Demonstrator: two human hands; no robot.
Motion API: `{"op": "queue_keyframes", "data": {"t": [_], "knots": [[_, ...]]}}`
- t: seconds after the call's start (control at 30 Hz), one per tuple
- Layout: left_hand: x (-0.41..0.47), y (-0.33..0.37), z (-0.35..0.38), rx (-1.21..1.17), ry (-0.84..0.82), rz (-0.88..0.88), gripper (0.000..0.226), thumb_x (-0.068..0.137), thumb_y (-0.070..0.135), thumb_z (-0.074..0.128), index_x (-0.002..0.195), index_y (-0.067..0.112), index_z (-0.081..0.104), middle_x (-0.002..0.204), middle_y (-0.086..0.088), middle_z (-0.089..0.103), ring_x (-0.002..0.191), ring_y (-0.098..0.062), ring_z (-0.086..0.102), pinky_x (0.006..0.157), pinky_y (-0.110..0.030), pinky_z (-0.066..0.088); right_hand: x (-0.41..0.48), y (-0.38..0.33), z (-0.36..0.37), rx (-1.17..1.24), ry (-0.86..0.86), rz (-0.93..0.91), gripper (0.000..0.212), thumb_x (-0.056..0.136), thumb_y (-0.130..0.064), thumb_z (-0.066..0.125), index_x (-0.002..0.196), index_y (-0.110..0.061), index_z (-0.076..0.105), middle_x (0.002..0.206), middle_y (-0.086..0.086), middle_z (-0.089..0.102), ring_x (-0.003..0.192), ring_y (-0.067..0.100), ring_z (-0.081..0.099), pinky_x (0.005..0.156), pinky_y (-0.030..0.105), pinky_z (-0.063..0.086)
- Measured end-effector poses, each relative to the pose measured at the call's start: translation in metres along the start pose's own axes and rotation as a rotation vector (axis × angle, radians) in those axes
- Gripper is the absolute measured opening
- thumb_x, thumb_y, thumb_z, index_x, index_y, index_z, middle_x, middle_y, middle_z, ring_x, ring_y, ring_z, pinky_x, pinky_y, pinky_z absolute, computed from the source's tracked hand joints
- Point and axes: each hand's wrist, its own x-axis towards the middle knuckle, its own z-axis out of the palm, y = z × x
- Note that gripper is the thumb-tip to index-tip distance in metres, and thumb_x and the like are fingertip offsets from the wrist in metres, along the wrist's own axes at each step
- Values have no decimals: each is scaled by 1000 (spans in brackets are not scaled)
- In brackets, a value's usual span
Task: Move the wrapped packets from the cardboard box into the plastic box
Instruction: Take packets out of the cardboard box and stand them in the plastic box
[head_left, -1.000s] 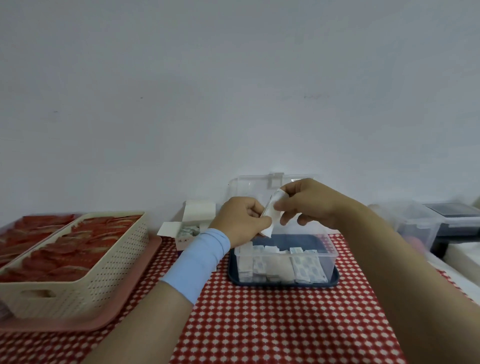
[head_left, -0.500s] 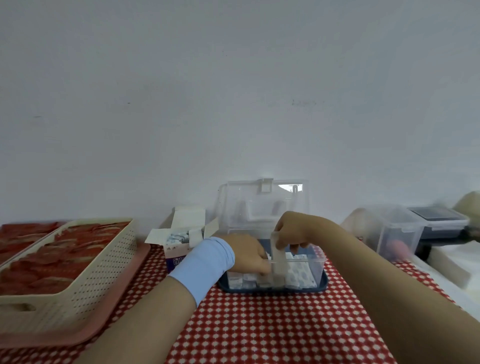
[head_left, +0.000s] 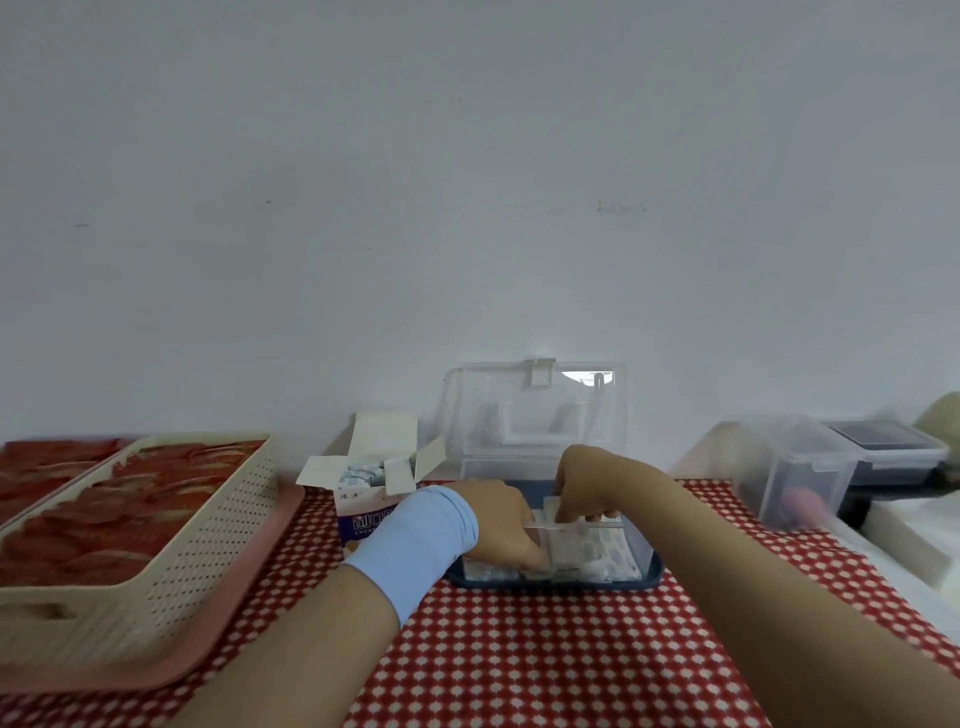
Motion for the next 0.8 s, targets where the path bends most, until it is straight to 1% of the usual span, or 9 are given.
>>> {"op": "queue_keyframes", "data": {"t": [0.13, 0.27, 0.33, 0.4, 0.47, 0.6, 0.67, 0.73, 0.8], "knots": [[2, 1, 2, 35, 40, 14, 30, 84, 53, 55, 77, 25, 62, 89, -5, 65, 77, -23, 59, 72, -33, 51, 2, -4, 2, -64, 52, -2, 32, 84, -25, 77, 109, -7, 69, 98, 8, 70, 79, 18, 64, 83, 29, 58], [-2, 5, 0, 53, 64, 43, 27, 87, 48, 55, 97, 24, 63, 101, 0, 59, 94, -25, 58, 83, -39, 52, -1, -7, 3, -134, 72, 12, 26, 87, -26, 73, 75, -11, 54, 73, 2, 51, 63, 13, 48, 71, 26, 48], [-4, 7, -1, 56, 56, 46, 40, 89, 45, 55, 124, 25, 61, 120, -1, 56, 106, -26, 57, 88, -38, 50, -2, -5, -1, -123, 59, 15, 22, 86, -25, 74, 83, -9, 60, 74, 1, 60, 62, 13, 59, 72, 25, 53], [-3, 9, -1, 62, 43, 51, 51, 89, 44, 54, 139, 34, 51, 135, 0, 49, 117, -26, 51, 96, -42, 48, -5, -2, -10, -84, 36, 11, 22, 88, -21, 73, 102, -4, 68, 90, 3, 74, 70, 15, 72, 79, 29, 59], [-1, 13, 0, 86, 35, 75, 50, 87, 43, 54, 136, 38, 53, 138, 1, 47, 123, -24, 43, 100, -45, 46, -9, 2, -20, -123, 58, 1, 22, 90, -15, 69, 108, -5, 71, 101, 6, 76, 77, 18, 75, 79, 31, 60], [2, 17, 2, 83, 14, 71, 42, 88, 39, 54, 130, 35, 60, 138, 3, 47, 126, -20, 38, 104, -42, 41, -10, 10, -24, -153, 208, -17, 6, 93, -12, 58, 94, -7, 62, 71, 3, 58, 61, 16, 61, 50, 25, 47], [3, 16, 2, 98, -13, 67, 43, 86, 41, 51, 128, 38, 61, 136, 4, 48, 126, -19, 37, 105, -44, 42, -10, 12, -19, -176, 172, 8, 12, 93, -9, 61, 102, -3, 64, 75, 4, 56, 64, 16, 58, 61, 27, 53], [4, 16, 2, 121, -26, 55, 45, 86, 43, 49, 128, 36, 62, 132, 2, 50, 123, -21, 39, 102, -45, 43, -8, 13, -14, -207, 121, 27, 4, 91, -5, 63, 94, -2, 62, 80, 6, 56, 73, 19, 59, 72, 28, 54], [4, 15, 2, 100, -4, 54, 43, 88, 43, 50, 129, 33, 62, 131, 1, 52, 120, -22, 42, 101, -44, 43, -2, 16, -10, -202, 108, 41, 13, 91, -8, 64, 81, -8, 56, 75, 4, 56, 68, 19, 60, 67, 28, 52]]}}
